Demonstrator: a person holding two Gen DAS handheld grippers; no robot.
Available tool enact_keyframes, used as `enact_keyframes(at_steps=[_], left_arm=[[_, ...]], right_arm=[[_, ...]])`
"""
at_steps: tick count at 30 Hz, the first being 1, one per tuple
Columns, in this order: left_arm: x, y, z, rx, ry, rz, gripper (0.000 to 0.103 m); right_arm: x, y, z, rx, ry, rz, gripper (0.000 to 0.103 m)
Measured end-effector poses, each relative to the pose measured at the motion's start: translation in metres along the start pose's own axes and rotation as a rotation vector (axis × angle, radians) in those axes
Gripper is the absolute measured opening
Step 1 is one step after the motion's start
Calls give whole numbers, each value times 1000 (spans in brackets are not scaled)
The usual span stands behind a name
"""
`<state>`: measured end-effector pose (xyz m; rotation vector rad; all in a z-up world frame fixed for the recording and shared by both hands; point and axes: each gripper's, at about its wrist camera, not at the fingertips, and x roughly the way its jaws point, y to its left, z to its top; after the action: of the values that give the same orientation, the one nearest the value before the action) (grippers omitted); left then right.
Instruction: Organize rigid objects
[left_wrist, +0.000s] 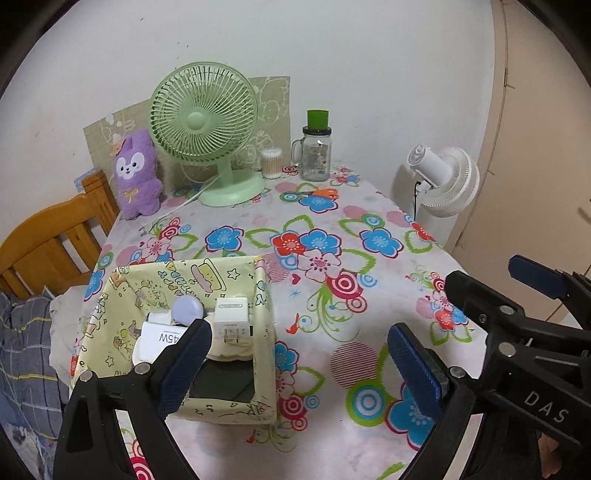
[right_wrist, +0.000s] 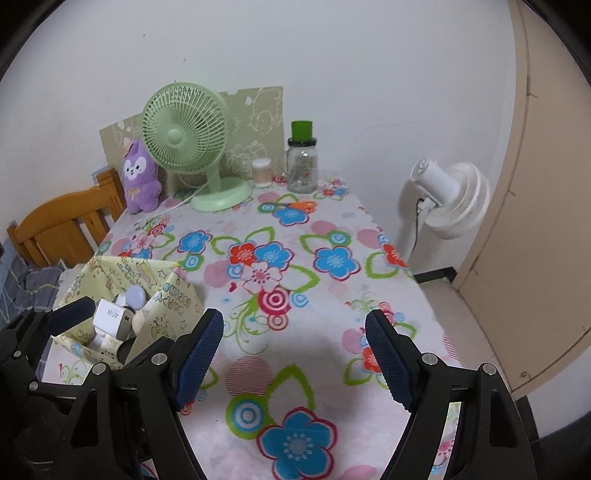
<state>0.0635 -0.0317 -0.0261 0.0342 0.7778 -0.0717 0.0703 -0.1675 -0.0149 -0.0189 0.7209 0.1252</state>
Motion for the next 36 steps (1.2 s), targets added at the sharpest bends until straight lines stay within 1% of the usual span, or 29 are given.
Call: enact_keyframes(at_steps=[9,12,16,19,24,27,29,32,36], left_arm=[[-22,-12,2,10,-69,-2,101],[-27,-15,-1,11,-77,-6,103],[-35,-21,-8,19,-81,-31,103],[-39,-24,-11,24,-93,-20,103],[-50,-24,-16,5,-123,5,103],[-55,-25,-18,5,-147,14,103],[-56,-24,-20,0,-157,13,103],[-53,-22,-23,-11,-154,23,103],[-53,-17,-26,-31,-152,7,103]], right_arm=[[-26,-15,-1,24,-60,-30,86],[-33,-19,-3,18,-72,-37,86],[-39,-22,-7,12,-76,-23,87],[-44,-22,-11,-7,-84,-21,87],[-57,-25,-16,-12,-117,-15,87],[-62,-27,-18,-1,-134,-11,93],[-65,-27,-20,-2,-146,-19,94],[-68,-28,-24,-1,-159,-30,94],[-70,-29,-27,-7,-159,-26,94]])
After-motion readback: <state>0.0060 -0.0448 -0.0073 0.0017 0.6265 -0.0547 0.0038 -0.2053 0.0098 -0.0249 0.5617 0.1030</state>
